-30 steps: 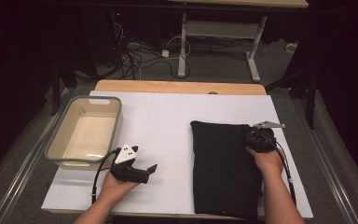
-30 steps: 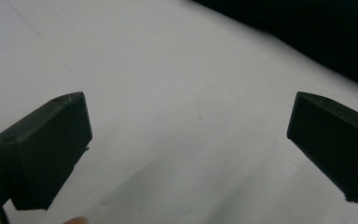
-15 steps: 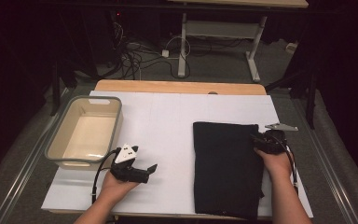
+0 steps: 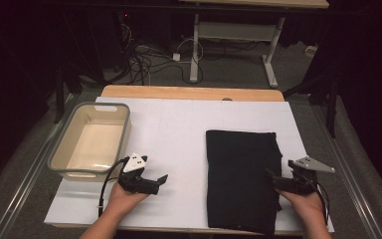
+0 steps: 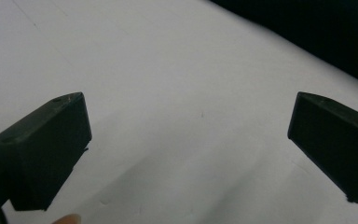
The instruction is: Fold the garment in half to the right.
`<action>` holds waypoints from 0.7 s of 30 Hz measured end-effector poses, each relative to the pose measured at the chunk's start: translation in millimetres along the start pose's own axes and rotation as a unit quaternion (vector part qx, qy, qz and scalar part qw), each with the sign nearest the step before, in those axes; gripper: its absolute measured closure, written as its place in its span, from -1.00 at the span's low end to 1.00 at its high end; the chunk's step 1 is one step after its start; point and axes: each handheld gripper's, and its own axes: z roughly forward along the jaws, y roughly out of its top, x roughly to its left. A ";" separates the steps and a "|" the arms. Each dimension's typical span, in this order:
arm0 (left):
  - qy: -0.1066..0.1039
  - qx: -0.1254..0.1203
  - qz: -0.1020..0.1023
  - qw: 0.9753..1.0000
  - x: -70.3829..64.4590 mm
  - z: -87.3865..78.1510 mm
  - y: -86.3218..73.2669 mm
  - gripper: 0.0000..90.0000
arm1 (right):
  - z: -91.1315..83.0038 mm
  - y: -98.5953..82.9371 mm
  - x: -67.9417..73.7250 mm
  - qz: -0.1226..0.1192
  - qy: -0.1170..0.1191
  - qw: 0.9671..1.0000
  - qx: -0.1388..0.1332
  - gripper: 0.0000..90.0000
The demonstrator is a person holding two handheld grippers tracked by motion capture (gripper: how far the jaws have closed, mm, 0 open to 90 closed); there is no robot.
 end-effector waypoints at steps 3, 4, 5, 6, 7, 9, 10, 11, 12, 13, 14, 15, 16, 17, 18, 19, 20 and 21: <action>0.004 0.004 0.009 1.000 -1.8 0.5 0.3 -1.00 | -13.7 -13.5 4.6 0.004 -0.005 1.000 -0.008 -0.99; 0.005 0.005 0.006 1.000 -1.4 0.7 0.4 -1.00 | -16.6 -16.8 5.1 0.003 -0.005 1.000 -0.012 -0.99; 0.005 0.005 0.003 1.000 -0.9 0.6 0.4 -1.00 | -20.7 -21.4 6.3 0.004 -0.004 1.000 -0.015 -1.00; 0.007 0.000 0.000 1.000 -0.7 -0.2 -0.1 -1.00 | -22.8 -24.0 7.2 0.005 -0.005 1.000 -0.015 -1.00; 0.011 -0.005 0.001 1.000 -1.2 -1.2 -0.7 -1.00 | -25.3 -27.3 8.0 0.000 -0.005 1.000 -0.017 -1.00; 0.017 -0.013 0.006 1.000 -3.0 -2.6 -1.5 -1.00 | -29.8 -30.7 10.4 -0.006 -0.006 1.000 -0.028 -1.00; 0.014 -0.013 0.011 1.000 -3.1 -2.9 -1.5 -1.00 | -31.5 -31.4 11.2 -0.008 -0.006 0.999 -0.034 -1.00; 0.012 -0.011 0.012 1.000 -3.2 -2.5 -1.3 -1.00 | -33.5 -32.2 12.2 -0.008 -0.002 0.999 -0.041 -1.00; 0.010 -0.009 0.013 1.000 -3.2 -2.2 -1.1 -1.00 | -34.7 -32.9 12.9 -0.005 0.002 0.999 -0.046 -1.00; 0.010 -0.009 0.016 1.000 -3.4 -2.2 -1.1 -1.00 | -35.7 -33.4 13.3 -0.004 0.005 0.999 -0.048 -1.00; 0.009 -0.009 0.018 1.000 -3.9 -2.2 -1.1 -1.00 | -36.8 -34.0 14.2 -0.003 0.007 0.999 -0.050 -1.00; 0.009 -0.009 0.020 1.000 -4.2 -2.3 -1.2 -1.00 | -37.8 -34.6 15.1 -0.007 0.006 0.999 -0.052 -1.00; 0.009 -0.010 0.021 1.000 -4.4 -2.4 -1.3 -1.00 | -38.9 -35.3 16.6 -0.009 0.007 0.999 -0.051 -1.00; 0.008 -0.010 0.021 1.000 -4.3 -2.5 -1.3 -1.00 | -39.4 -36.0 18.0 -0.012 0.008 0.999 -0.052 -1.00; 0.008 -0.011 0.020 1.000 -4.2 -2.6 -1.3 -1.00 | -40.2 -36.6 20.7 -0.013 0.012 0.999 -0.050 -1.00; 0.008 -0.011 0.020 1.000 -4.1 -2.7 -1.4 -1.00 | -40.9 -36.7 22.9 -0.016 0.013 0.999 -0.049 -1.00; 0.008 -0.012 0.020 1.000 -4.1 -2.8 -1.4 -1.00 | -42.0 -36.7 25.7 -0.016 0.016 0.998 -0.050 -1.00; 0.009 -0.013 0.020 1.000 -4.3 -3.0 -1.6 -1.00 | -43.1 -36.6 28.8 -0.017 0.019 0.998 -0.053 -1.00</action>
